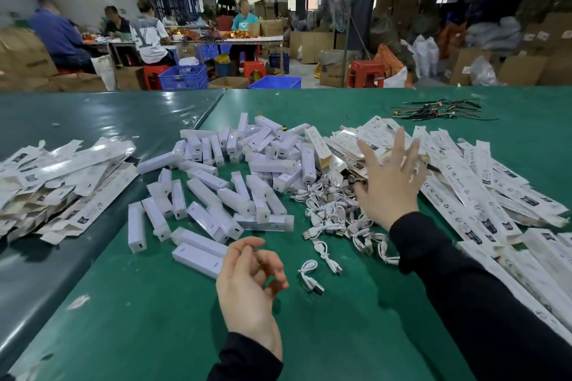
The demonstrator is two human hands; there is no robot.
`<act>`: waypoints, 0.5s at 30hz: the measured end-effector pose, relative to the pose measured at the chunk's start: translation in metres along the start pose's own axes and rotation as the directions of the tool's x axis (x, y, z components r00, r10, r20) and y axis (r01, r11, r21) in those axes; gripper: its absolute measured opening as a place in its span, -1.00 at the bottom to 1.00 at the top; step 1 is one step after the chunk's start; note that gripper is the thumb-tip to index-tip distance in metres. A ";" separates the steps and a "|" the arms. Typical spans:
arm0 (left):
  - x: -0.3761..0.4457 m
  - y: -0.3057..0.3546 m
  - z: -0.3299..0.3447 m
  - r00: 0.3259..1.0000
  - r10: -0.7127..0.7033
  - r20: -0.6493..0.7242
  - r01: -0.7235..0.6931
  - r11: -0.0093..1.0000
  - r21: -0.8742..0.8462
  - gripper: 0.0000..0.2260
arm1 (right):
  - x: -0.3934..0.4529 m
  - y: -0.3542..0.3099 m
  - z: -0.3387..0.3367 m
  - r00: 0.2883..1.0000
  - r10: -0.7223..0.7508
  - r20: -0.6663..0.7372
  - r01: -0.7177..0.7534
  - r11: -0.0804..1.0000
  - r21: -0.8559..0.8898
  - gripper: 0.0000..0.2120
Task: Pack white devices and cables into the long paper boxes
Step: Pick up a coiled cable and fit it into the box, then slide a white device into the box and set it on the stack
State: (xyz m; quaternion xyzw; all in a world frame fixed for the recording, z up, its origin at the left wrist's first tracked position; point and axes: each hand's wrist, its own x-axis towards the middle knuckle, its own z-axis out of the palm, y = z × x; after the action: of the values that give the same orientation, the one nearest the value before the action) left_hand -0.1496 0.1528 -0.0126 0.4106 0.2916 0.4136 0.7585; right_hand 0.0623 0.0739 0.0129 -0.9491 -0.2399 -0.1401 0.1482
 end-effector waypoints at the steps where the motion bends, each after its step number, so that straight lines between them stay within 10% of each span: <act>1: 0.000 0.000 0.000 1.000 -0.004 0.003 0.004 1.000 -0.002 -0.76 | 0.011 0.006 0.000 1.000 0.023 0.013 -0.022 0.999 -0.041 -0.30; 8: 0.000 0.002 0.000 0.999 -0.054 0.011 0.053 0.998 0.018 -0.76 | 0.020 0.025 -0.001 0.972 -0.072 -0.222 0.067 0.997 -0.030 -0.80; 12: 0.001 0.001 -0.002 0.997 -0.072 0.010 0.072 0.997 0.028 -0.76 | -0.010 0.026 -0.011 0.893 -0.004 -0.449 0.147 0.947 0.286 -0.79; 15: 0.003 0.000 -0.001 0.994 -0.104 0.028 0.102 0.994 0.048 -0.75 | -0.035 0.025 -0.036 0.785 0.214 -0.581 0.278 0.717 0.640 -0.83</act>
State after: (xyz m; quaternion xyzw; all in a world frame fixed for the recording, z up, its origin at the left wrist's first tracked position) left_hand -0.1493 0.1556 -0.0139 0.4187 0.3102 0.3607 0.7735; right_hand 0.0383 0.0259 0.0291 -0.7165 -0.2297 -0.3447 0.5612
